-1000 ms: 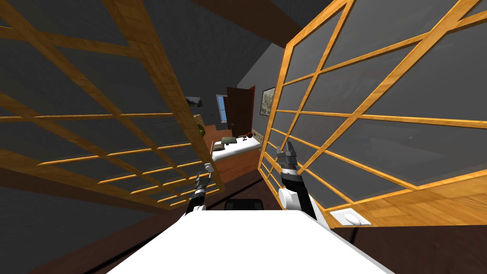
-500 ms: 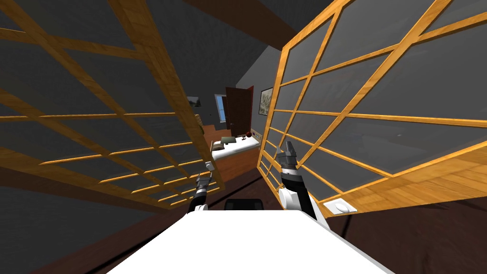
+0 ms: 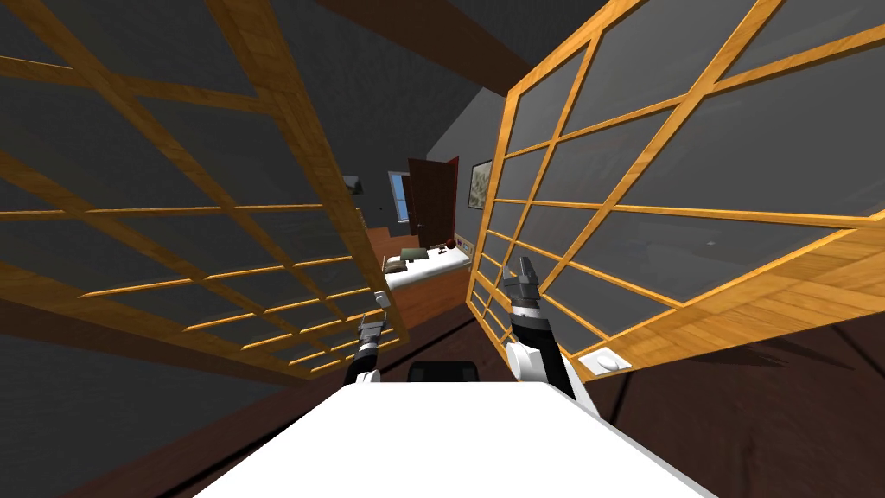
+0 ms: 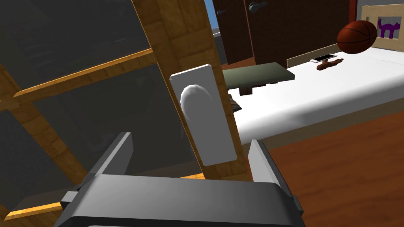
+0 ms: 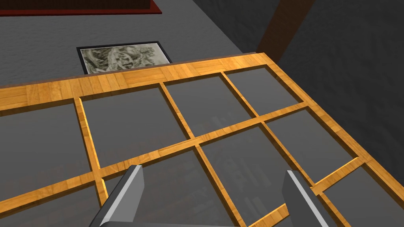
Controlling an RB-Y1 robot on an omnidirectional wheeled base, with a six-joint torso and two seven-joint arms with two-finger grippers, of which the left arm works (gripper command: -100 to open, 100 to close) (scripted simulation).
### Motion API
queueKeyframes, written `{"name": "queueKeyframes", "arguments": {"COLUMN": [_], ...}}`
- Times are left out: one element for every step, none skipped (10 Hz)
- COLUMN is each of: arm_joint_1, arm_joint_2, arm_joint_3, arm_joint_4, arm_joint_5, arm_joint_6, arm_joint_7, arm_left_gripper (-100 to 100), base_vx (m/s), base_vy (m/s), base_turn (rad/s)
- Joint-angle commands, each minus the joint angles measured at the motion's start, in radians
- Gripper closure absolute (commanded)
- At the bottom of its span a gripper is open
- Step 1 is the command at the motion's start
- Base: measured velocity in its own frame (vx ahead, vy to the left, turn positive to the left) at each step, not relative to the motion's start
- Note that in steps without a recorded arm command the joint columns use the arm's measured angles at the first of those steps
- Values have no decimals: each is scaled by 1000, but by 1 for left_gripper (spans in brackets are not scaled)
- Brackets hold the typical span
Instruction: Pull the door open
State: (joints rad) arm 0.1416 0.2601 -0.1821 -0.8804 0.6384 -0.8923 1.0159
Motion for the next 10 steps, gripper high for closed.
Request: {"name": "queueKeyframes", "arguments": {"arm_joint_1": [3,5,7,7,8,10,11,12,12,13], "arm_joint_2": [0,-2,-3,-3,-4,-5,-6,-6,-7,-7], "arm_joint_3": [-6,-16,-25,-25,-33,-40,-47,-51,-56,-60], "arm_joint_4": [-8,-16,-23,-23,-29,-35,-40,-43,-47,-50], "arm_joint_5": [13,31,49,49,65,78,91,100,109,118], "arm_joint_6": [3,6,9,9,11,13,15,17,18,19], "arm_joint_7": [34,72,99,108,142,171,198,220,239,258], "arm_left_gripper": [-100,-100,-100,-100,-100,-100,-100,-100,-100,-100], "base_vx": [-55,-48,-56,-41,-35,-49,-57,-50,-39,-35], "base_vy": [11,12,18,10,4,9,12,14,12,8], "base_turn": [-18,-25,-38,-18,-28,-31,-34,-24,-20,-26]}}
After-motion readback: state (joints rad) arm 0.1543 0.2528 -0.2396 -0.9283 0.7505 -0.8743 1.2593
